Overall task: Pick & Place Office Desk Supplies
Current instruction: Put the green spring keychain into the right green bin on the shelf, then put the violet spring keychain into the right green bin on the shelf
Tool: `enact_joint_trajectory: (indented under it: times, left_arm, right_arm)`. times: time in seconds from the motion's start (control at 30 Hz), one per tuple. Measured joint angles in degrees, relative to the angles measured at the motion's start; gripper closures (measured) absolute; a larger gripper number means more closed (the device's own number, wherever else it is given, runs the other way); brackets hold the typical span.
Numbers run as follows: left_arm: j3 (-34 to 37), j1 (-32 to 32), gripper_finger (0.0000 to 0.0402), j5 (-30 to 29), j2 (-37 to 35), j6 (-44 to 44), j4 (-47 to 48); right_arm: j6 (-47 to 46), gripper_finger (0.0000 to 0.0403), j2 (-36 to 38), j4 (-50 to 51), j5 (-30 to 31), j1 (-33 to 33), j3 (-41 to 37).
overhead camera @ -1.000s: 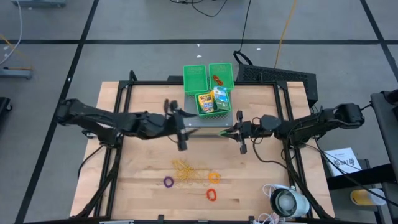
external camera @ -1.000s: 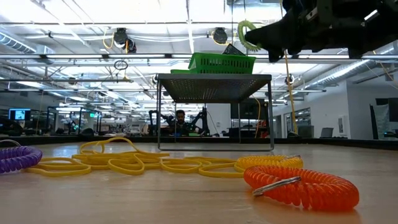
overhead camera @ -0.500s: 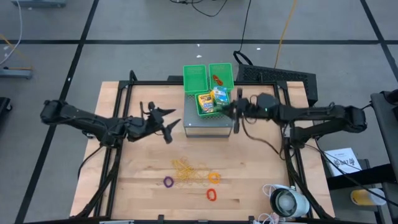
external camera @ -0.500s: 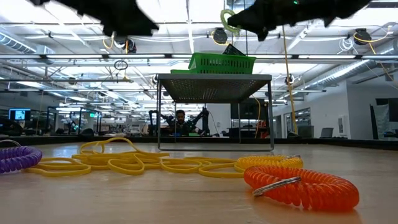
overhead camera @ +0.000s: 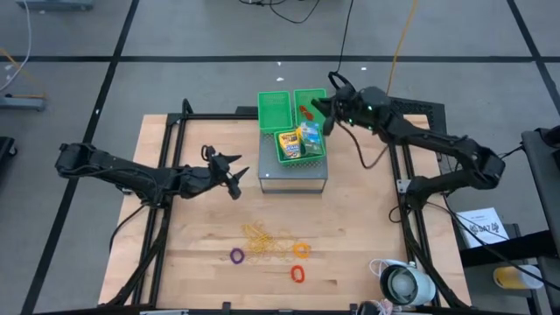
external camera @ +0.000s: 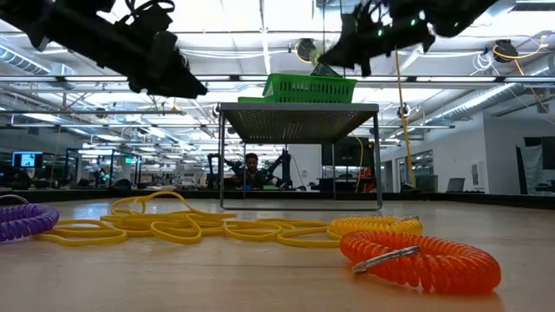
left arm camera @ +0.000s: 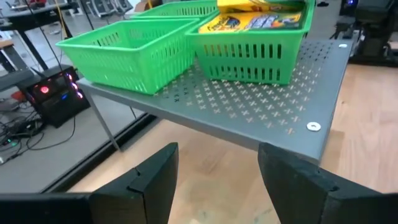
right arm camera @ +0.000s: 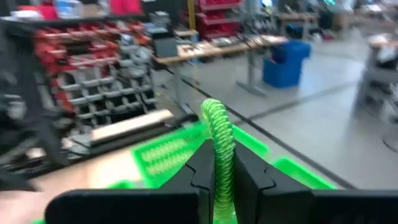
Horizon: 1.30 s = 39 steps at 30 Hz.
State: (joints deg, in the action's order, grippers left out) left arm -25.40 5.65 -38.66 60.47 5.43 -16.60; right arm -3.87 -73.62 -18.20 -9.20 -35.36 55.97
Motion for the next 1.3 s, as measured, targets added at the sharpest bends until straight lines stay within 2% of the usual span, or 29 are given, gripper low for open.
enact_joint_trajectory:
  times: [0.23, 0.5, 0.6, 0.83, 0.97, 1.13, 1.2, 1.3]
  left_arm:
    - [-0.01, 0.0, 0.0172, 0.11, 0.02, -0.13, 0.0]
    - [-0.01, 0.0, 0.0172, 0.14, 0.02, -0.11, 0.01]
    - [-0.01, 0.0, 0.0172, 0.14, 0.02, -0.09, 0.0]
    - [-0.01, 0.0, 0.0172, 0.14, 0.04, -0.07, 0.0]
    - [-0.01, 0.0, 0.0172, 0.14, 0.04, 0.04, -0.02]
    - [-0.01, 0.09, 0.0172, 0.54, 0.04, 0.68, 0.0]
    - [-0.03, 0.09, 0.0172, 3.53, 0.04, 2.9, 0.27]
    - [-0.03, 0.11, 0.0172, 12.92, -0.02, 3.39, 0.54]
  right_arm:
    - [-0.42, 0.0372, -6.01, -0.5, -0.04, -3.34, 0.02]
    - [1.27, 0.0351, -7.11, -0.72, -0.01, -3.62, 0.02]
    - [1.96, 0.0329, -6.85, 0.31, -0.06, -3.62, 0.02]
    - [-1.06, 0.0249, -5.13, 1.27, -0.2, -3.51, -0.01]
    - [1.08, 0.0224, -1.1, 0.94, -4.89, -2.29, -0.01]
    - [5.64, 0.0219, 6.3, 0.91, -16.58, 2.49, -1.43]
    - [6.03, 0.0224, 9.55, 1.19, -20.51, 5.3, -2.63]
    - [6.07, 0.0232, 14.81, 1.83, -23.01, 9.98, -5.37]
